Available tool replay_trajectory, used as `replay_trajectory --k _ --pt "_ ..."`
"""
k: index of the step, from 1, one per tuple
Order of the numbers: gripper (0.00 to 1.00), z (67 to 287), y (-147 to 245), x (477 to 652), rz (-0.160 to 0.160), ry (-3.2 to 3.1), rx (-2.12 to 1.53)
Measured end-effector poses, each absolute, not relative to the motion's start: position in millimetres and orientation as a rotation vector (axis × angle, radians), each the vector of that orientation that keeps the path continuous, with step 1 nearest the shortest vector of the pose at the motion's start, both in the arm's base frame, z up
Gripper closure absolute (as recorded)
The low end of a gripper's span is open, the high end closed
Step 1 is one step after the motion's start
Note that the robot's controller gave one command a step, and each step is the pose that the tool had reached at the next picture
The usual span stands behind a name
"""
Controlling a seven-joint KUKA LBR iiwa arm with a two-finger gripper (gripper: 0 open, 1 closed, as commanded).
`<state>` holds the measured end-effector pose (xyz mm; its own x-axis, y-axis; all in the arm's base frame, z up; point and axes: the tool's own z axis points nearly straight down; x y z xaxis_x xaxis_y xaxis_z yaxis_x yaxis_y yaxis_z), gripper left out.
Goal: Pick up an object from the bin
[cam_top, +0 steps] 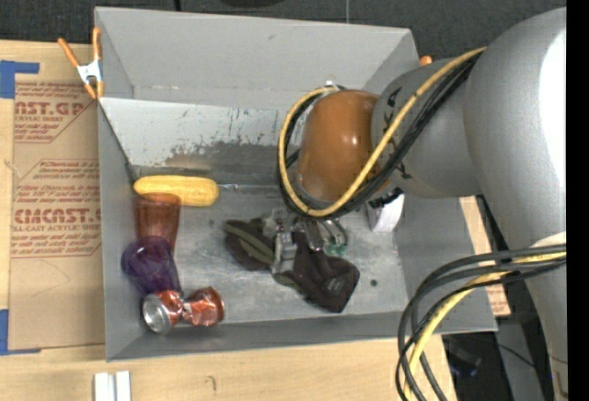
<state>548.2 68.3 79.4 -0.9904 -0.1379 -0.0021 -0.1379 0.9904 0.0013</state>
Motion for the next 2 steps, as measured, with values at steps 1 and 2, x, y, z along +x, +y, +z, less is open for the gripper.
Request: replay_trajectory --k 1,2 --pt "1.00 216.4 60.5 559.4 0.002 3.136 -0.118" --pt "1.00 216.0 60.5 559.1 0.002 3.137 -0.118"
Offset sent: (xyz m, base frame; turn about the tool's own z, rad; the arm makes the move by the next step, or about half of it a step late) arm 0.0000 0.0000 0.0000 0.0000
